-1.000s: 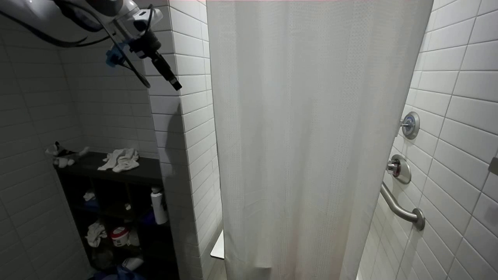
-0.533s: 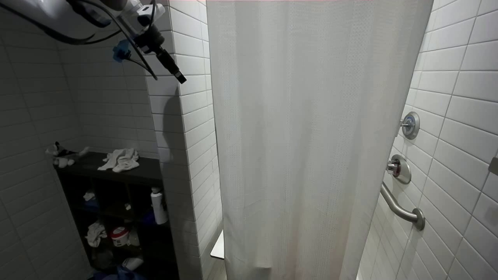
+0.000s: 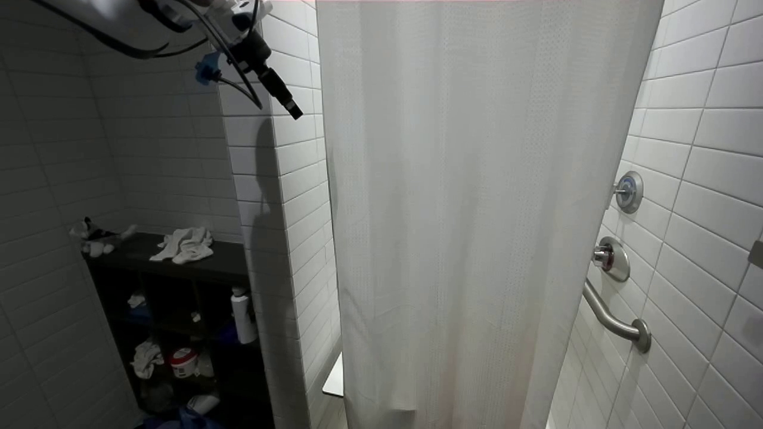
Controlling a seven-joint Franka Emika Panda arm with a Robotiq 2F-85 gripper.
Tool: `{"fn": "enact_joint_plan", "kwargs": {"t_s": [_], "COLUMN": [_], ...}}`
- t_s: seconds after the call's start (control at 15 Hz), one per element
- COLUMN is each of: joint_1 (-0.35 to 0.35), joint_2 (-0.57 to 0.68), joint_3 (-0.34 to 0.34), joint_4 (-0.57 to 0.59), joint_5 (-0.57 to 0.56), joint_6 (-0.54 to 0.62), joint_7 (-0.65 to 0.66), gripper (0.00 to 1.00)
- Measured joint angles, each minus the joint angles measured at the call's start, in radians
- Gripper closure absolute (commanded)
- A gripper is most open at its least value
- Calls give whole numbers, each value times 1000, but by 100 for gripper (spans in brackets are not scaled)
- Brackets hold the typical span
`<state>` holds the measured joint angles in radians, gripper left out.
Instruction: Open the curtain railing
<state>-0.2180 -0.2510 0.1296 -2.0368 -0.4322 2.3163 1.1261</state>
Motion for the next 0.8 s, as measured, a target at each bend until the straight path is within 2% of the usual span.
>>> {"fn": "enact_joint_plan", "kwargs": {"t_s": [0.4,0.8], "joint_1": [25,27], "joint_2": [52,111], "joint_3": [-49,-86], "joint_4": [87,203], "joint_5": [-3,-66], "joint_6": [-49,-138], "joint_7": [-178,-330], "gripper": [0,0]}}
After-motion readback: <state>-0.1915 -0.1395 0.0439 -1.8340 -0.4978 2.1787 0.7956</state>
